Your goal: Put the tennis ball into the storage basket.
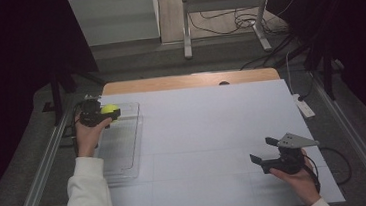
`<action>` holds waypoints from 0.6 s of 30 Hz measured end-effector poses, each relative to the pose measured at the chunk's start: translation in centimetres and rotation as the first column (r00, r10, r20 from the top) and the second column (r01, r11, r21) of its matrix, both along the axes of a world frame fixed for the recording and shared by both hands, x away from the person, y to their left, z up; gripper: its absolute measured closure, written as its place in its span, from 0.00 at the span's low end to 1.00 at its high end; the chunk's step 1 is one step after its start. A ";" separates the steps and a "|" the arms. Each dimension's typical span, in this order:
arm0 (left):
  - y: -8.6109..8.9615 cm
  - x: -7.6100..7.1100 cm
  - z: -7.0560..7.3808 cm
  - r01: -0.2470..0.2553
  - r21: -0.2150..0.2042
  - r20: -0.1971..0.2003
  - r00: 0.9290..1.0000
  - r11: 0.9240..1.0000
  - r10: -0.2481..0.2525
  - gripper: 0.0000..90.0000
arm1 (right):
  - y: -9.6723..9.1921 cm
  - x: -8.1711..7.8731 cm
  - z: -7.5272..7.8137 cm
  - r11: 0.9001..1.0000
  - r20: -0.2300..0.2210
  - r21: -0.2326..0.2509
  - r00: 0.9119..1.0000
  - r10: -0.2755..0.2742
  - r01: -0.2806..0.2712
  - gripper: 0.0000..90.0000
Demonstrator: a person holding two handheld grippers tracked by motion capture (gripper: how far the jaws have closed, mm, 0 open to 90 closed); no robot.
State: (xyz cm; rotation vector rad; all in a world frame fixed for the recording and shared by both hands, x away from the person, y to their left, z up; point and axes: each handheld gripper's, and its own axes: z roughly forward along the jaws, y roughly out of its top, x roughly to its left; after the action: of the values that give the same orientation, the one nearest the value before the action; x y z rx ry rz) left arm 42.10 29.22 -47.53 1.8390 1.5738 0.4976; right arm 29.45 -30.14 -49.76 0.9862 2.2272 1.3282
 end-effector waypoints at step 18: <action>-0.4 0.6 -1.1 0.001 0.059 -0.096 0.995 0.998 0.005 0.29 | 0.0 0.0 0.0 1.000 -0.001 -0.001 1.000 0.000 0.000 0.12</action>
State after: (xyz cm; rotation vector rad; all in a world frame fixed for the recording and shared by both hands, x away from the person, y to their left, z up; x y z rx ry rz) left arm 42.66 28.77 -48.62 1.9316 1.6404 0.4667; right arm 29.44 -30.11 -49.79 0.9872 2.2282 1.3267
